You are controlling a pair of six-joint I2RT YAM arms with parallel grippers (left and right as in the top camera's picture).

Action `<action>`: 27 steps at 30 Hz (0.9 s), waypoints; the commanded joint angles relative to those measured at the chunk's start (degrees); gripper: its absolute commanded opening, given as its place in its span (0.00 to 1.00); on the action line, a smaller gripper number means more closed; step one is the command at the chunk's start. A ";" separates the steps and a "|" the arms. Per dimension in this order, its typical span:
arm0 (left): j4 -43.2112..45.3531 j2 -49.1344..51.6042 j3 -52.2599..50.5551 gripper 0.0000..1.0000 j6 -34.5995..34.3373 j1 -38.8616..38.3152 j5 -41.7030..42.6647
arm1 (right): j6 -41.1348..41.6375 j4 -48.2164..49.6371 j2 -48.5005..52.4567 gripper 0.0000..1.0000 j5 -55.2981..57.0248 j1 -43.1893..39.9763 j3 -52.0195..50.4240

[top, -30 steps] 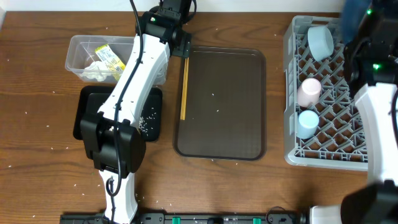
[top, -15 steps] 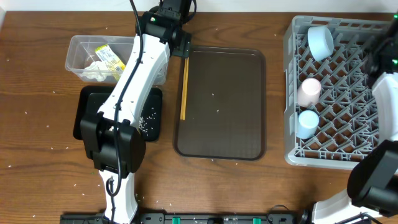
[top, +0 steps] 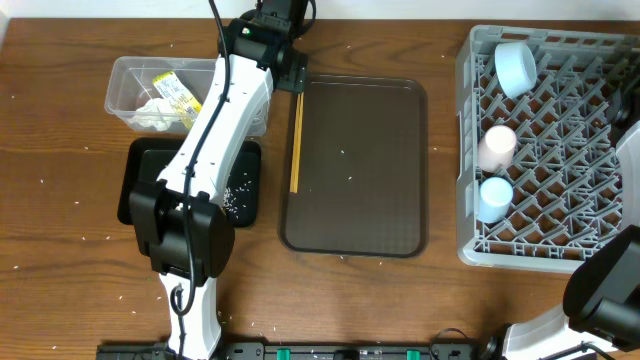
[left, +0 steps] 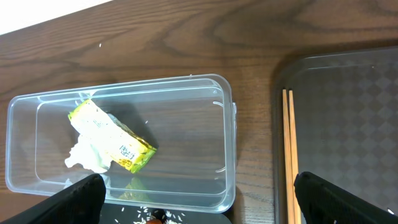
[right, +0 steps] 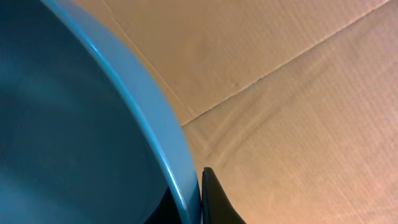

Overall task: Sort waste into correct bins and load items into the dishwasher rack
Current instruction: 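Carry the teal plate right and stand it upright in the rack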

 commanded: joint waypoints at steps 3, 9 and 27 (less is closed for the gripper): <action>-0.17 0.44 -0.22 0.98 -0.55 0.07 -0.57 | -1.09 0.28 1.57 0.01 -1.09 -0.79 0.68; -0.17 0.44 -0.22 0.98 -0.55 0.07 -0.57 | -2.36 0.46 3.37 0.01 -1.07 -0.79 0.68; -0.17 0.44 -0.22 0.98 -0.55 0.07 -0.57 | -1.62 -1.70 3.56 0.01 -3.78 -1.29 0.63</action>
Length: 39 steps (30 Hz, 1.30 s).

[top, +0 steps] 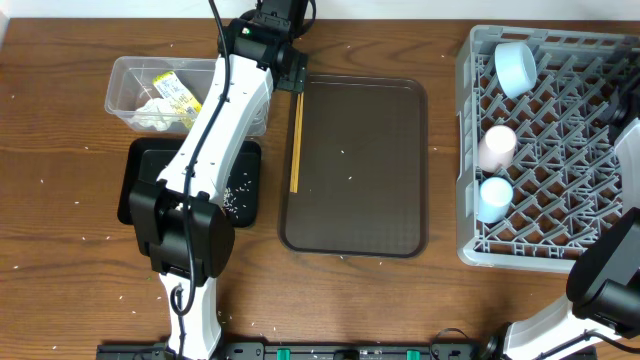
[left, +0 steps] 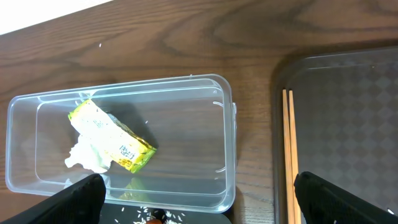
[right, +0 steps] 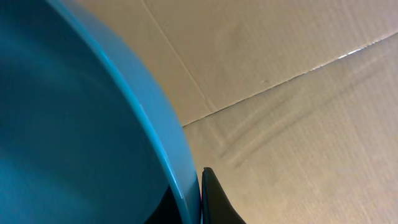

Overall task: Sort waste into correct bins and load items into the dishwasher rack
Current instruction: 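Carry the teal plate right and stand it upright in the rack, then release the plate and move the right gripper back over the tray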

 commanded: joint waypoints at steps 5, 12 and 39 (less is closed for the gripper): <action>-0.17 0.44 -0.22 0.98 -0.55 0.07 -0.55 | 2.93 -4.79 -0.35 0.01 -5.70 0.24 0.61; -0.17 0.44 -0.22 0.98 -0.55 0.07 -0.55 | 3.50 -4.76 -0.35 0.11 -5.68 1.60 0.61; -0.17 0.44 -0.22 0.98 -0.55 0.07 -0.55 | 3.91 -1.03 -1.51 0.88 2.27 18.62 0.61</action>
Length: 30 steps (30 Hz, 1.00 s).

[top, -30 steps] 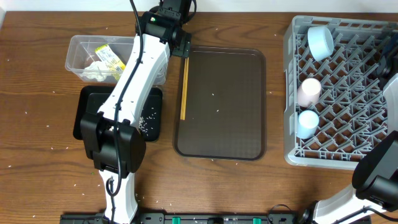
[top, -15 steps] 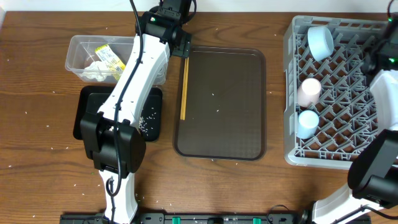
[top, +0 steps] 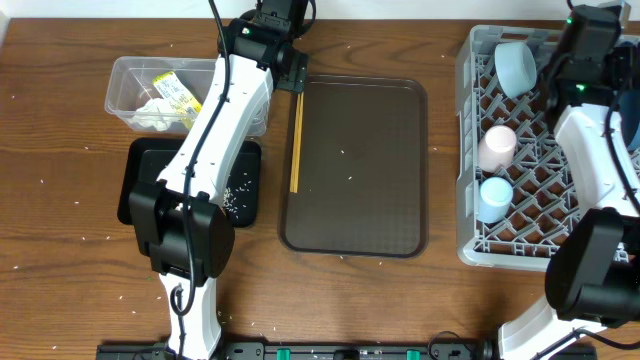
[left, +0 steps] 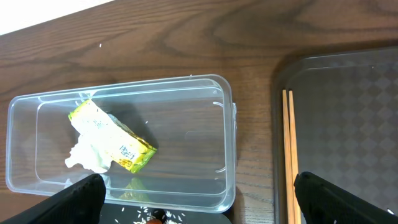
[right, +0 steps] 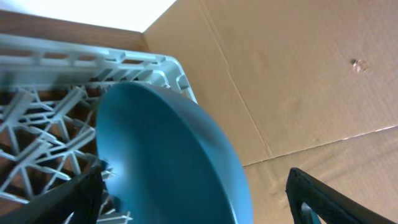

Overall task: Sort waste into correct bins and load items into the dishwasher rack
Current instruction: 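Release the plate and move the right gripper back over the tray, then reach the right gripper down to the wooden chopsticks on the tray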

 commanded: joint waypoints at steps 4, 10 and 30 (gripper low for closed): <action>-0.17 0.44 -0.22 0.98 -0.55 0.07 -0.57 | 5.49 -0.61 -2.34 0.98 2.01 5.97 0.24; -0.17 0.44 -0.22 0.98 -0.55 0.07 -0.57 | 7.56 -5.57 -2.64 0.99 -4.55 14.05 0.24; -0.17 0.44 -0.22 0.98 -0.55 0.07 -0.57 | 37.79 -18.64 -2.43 0.97 -61.66 25.05 0.22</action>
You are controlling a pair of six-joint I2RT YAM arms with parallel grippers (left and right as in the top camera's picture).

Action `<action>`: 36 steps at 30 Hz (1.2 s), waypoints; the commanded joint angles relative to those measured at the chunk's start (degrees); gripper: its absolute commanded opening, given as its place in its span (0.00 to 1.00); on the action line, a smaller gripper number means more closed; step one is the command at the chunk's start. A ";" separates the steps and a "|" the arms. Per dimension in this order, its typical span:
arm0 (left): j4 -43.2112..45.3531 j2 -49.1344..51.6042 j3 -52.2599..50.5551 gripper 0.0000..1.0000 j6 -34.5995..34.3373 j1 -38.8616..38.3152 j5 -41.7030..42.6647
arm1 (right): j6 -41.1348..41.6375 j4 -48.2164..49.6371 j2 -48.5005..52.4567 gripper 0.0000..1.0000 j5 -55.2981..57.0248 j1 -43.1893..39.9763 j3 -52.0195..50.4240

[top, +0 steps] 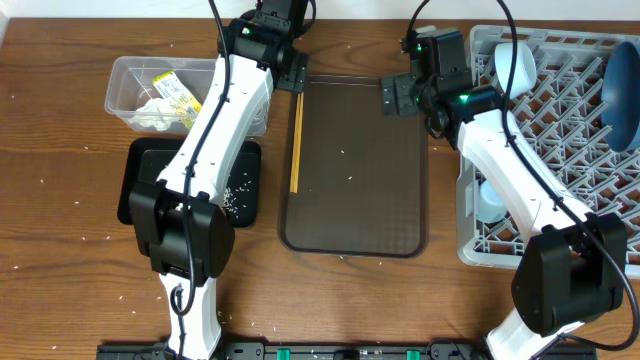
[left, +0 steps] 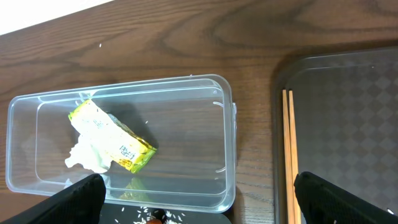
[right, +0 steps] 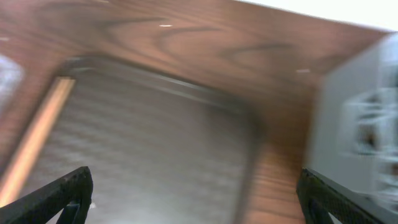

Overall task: Sort waste into correct bins and load items into the dishwasher rack
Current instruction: 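Reach the right gripper down to the wooden chopsticks on the tray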

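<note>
A pair of wooden chopsticks (top: 296, 140) lies along the left edge of the dark tray (top: 355, 200); it also shows as chopsticks (left: 289, 155) in the left wrist view. My left gripper (top: 293, 72) hangs open and empty between the clear bin (top: 130, 75) and the tray's far left corner. My right gripper (top: 400, 97) is open and empty over the tray's far right corner; its view is blurred, showing tray (right: 155, 137) and chopsticks (right: 37, 143). A dark blue plate (top: 615, 95) stands on edge in the grey rack (top: 560, 255).
The clear bin holds a yellow wrapper (left: 112, 143) and crumpled tissue (left: 84, 158). A black bin (top: 150, 160) with rice grains sits in front of it. In the rack are a pale blue cup (top: 512, 65) and a blue cup (top: 490, 200). My right arm crosses the rack's left side.
My right gripper was open at the rack's far edge beside the blue plate. It is now to the left, over the tray's far right corner. The left arm has not moved.
At the two oldest moments the blue plate filled the right wrist view against its finger, off the table's right side. Then the gripper stood open at the rack's back with the plate set in the rack. Now it is over the tray. The left gripper stayed put.
</note>
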 commanded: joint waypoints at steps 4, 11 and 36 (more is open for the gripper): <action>-0.17 0.44 -0.22 0.98 -0.55 0.07 -0.57 | 7.93 0.59 0.13 0.91 -13.46 2.43 0.24; -0.15 0.44 -0.22 0.98 -0.07 0.13 -0.66 | 19.82 6.56 7.26 0.86 -13.07 8.35 0.24; -0.42 0.42 -0.22 0.98 4.59 4.57 -0.76 | 24.46 16.81 19.69 0.77 15.91 22.86 0.24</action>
